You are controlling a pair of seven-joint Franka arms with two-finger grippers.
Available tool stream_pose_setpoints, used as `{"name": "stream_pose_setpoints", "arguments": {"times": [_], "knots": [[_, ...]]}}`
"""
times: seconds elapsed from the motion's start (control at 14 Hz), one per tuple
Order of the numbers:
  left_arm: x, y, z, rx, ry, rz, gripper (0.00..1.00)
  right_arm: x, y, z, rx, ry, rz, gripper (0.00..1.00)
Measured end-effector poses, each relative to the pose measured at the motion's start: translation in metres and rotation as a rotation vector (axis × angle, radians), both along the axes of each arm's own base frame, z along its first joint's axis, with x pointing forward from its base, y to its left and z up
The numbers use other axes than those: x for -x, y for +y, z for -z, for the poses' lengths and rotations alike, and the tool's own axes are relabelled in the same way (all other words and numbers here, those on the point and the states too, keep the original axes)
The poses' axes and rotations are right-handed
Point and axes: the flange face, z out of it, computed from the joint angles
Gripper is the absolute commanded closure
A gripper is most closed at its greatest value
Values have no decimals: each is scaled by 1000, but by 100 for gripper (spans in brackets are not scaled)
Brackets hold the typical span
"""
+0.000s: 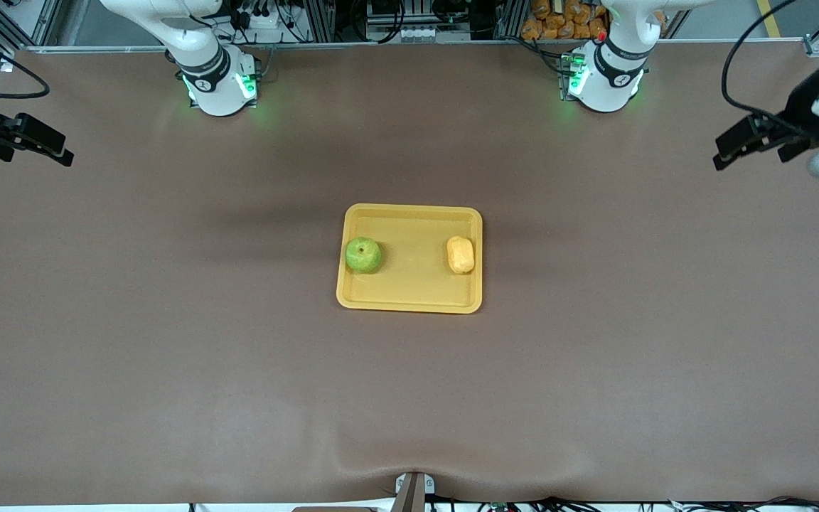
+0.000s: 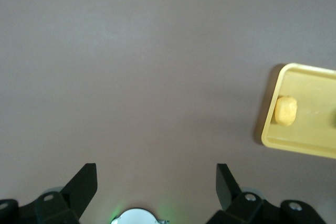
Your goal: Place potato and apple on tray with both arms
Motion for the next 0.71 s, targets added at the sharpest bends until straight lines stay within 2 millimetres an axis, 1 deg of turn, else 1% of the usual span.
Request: {"name": "stream_pose_setpoints", "arguments": {"times": [0.14,0.43,0.71], "knots": [[9,0,1,-3,4,0,0,0,-1,-1,-4,-5,-61,0],[9,1,6,-4,14,-1,0,-1,-4,-7,-5,-24,-87,0],[6,3,8,-3,24,51,0,-1,-4,-10,-5,-28,-88,0]]}}
